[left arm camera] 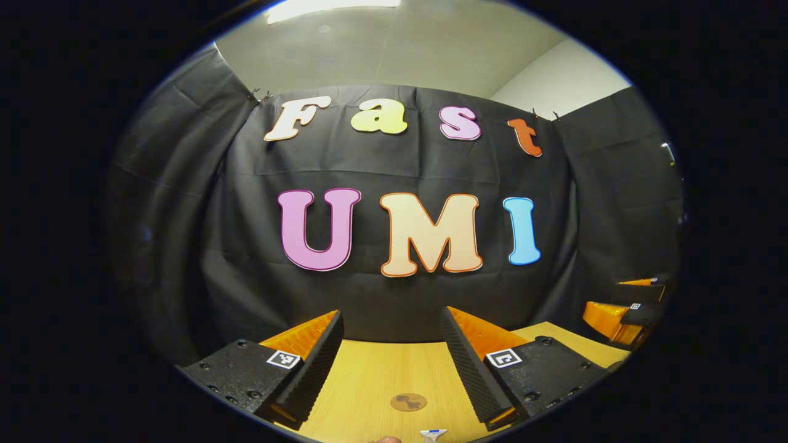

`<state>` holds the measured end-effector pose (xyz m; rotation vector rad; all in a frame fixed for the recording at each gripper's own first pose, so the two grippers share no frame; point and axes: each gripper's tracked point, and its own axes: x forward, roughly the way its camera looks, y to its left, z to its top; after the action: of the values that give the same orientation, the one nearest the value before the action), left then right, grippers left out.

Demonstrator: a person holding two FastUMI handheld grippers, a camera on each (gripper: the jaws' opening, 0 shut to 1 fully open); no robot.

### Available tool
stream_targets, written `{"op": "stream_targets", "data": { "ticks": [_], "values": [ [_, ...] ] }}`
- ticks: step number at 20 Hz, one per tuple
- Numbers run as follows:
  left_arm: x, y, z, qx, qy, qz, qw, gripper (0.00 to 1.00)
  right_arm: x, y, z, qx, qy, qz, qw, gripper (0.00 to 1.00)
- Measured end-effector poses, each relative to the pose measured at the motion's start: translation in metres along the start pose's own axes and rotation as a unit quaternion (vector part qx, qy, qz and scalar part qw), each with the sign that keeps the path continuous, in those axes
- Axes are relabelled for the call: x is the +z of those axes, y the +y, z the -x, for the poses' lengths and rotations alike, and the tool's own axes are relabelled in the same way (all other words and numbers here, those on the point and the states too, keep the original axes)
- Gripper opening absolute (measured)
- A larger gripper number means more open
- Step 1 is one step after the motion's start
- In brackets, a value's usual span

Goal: Put the toothbrush and toothpaste on the desktop into the cup, then pick up the cup and place it on the coaster on the desktop.

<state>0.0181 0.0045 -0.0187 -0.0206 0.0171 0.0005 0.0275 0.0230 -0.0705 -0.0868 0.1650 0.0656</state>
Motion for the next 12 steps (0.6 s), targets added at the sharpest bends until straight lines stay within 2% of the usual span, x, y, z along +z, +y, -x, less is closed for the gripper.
{"op": "stream_targets", "data": {
  "ticks": [7, 12],
  "values": [
    [0.002, 0.009, 0.009, 0.018, -0.001, -0.011, 1.0, 0.93, -0.054, 0.008, -0.002, 0.022, 0.07, 0.003, 0.997, 0.99],
    [0.001, 0.012, 0.012, 0.026, 0.003, -0.013, 1.0, 0.93, -0.098, 0.01, 0.001, 0.034, 0.128, 0.021, 0.991, 0.99]
  ]
}}
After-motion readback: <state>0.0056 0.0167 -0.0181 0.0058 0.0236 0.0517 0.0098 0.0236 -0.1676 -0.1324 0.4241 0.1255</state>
